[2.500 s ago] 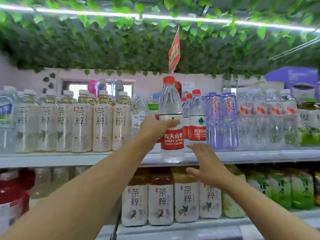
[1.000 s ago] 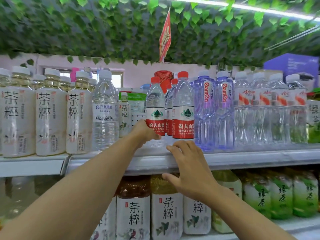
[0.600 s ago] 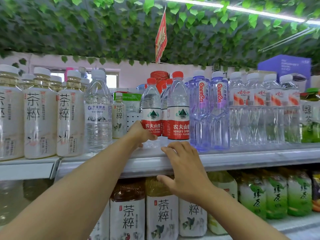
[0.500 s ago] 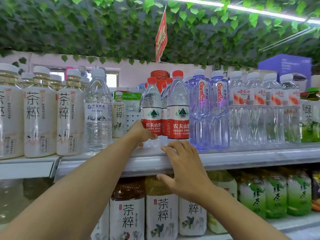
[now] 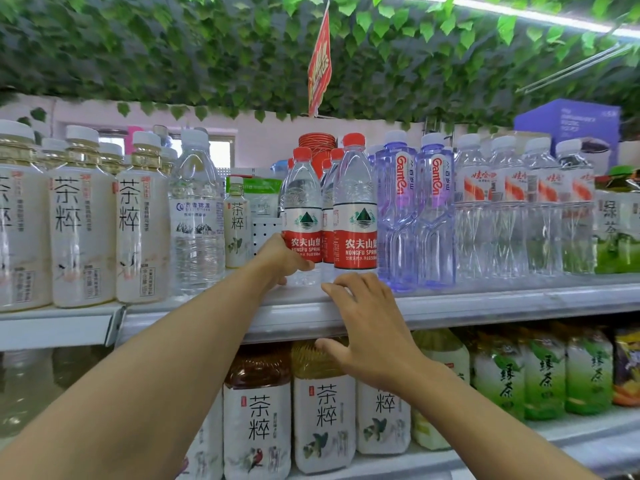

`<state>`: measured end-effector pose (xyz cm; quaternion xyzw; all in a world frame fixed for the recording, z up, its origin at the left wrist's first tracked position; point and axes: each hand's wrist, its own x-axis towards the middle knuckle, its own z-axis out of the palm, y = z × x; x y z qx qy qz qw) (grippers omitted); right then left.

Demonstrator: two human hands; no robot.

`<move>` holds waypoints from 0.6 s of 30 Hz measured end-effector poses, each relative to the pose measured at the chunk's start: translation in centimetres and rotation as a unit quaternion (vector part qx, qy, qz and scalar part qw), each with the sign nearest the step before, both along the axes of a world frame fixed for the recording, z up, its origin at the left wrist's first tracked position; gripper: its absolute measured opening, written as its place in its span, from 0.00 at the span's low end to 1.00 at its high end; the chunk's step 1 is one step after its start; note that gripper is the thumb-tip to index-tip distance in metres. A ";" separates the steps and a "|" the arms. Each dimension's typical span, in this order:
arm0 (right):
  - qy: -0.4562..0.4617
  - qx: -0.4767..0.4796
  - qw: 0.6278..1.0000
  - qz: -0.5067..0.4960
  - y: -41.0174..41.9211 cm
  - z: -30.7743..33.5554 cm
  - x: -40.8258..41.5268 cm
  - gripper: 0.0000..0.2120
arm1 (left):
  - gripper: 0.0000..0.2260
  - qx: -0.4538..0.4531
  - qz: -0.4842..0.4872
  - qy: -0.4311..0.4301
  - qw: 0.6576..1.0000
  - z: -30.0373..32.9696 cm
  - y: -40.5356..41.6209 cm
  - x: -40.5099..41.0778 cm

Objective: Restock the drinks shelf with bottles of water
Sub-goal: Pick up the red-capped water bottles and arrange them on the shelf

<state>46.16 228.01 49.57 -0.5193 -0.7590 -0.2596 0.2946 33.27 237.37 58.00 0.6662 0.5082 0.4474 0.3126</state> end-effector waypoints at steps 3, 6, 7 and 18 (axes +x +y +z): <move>0.010 -0.017 1.000 0.003 -0.3 -0.4 0.1 0.35 | 0.26 -0.017 -0.002 -0.007 1.000 0.2 -0.7 -0.3; 0.018 -0.020 1.000 -0.004 -1.3 -1.3 0.4 0.38 | 0.28 -0.006 0.001 -0.013 1.000 0.2 -1.6 -1.0; 0.023 -0.018 1.000 -0.008 -1.7 -1.6 0.5 0.38 | 0.28 0.008 0.006 -0.014 1.000 0.1 -2.0 -1.3; 0.089 -0.075 0.991 -0.062 -6.9 -8.8 1.3 0.37 | 0.13 0.157 -0.083 -0.041 0.983 -7.0 -10.8 -1.4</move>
